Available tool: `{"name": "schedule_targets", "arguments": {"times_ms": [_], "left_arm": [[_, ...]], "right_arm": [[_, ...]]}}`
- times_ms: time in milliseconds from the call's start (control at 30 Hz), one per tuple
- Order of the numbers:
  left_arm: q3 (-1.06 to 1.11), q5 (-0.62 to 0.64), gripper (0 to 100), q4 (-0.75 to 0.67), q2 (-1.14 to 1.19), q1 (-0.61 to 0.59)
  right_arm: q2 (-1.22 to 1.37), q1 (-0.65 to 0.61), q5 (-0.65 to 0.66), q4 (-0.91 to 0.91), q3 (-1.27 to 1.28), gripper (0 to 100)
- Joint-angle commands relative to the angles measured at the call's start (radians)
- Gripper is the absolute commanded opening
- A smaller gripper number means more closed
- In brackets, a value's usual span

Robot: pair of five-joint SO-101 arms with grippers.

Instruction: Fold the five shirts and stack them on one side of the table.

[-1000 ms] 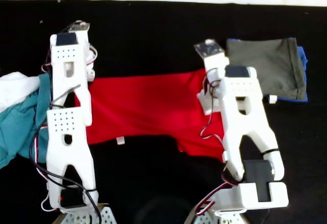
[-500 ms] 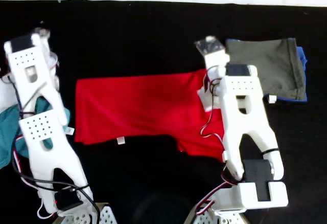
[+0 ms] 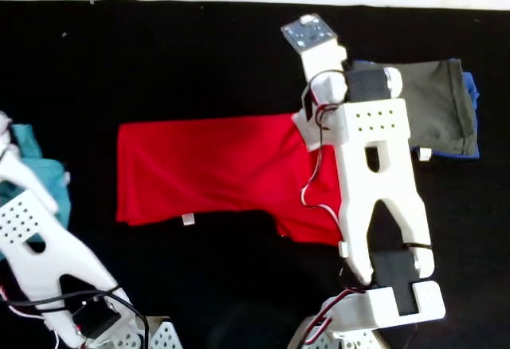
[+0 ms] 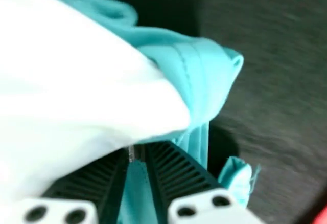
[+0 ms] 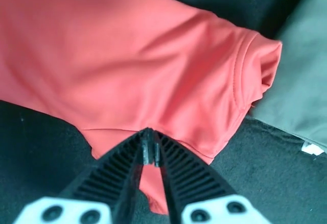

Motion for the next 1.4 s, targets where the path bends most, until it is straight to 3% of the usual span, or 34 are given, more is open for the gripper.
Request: {"name": "schedule_targets", "arguments": {"times_ms": [0,133,333,533,700,933,1133,1367], "left_arm": [[-0.079,-0.011,1,0.0,-0.012,-0.062],[-0.168,-0.008,1,0.167,-0.01,-0.005],[-0.165,0.106,1,0.186,-0.076,0.108],[0.128,0.176,1,0.186,-0.343,0.269],[0.417,0.247,1,0.181,-0.549,0.484],[0.628,0.305,1,0.18,-0.535,0.717],[0.631,0.305,1,0.098,-0.374,0.72],[0.45,0.253,1,0.074,-0.148,0.544]], "right_arm": [[-0.013,-0.013,-0.011,0.008,-0.05,0.6],[-0.013,-0.013,-0.032,0.008,-0.051,0.6],[-0.013,-0.008,-0.1,0.008,-0.058,0.6],[-0.005,0.004,-0.097,-0.008,-0.058,0.6],[-0.004,0.018,-0.097,-0.044,-0.05,0.6],[-0.004,0.025,-0.094,-0.038,-0.05,0.6],[-0.004,0.025,-0.094,-0.042,-0.048,0.6],[0.001,0.025,-0.094,-0.067,-0.042,0.6]]}}
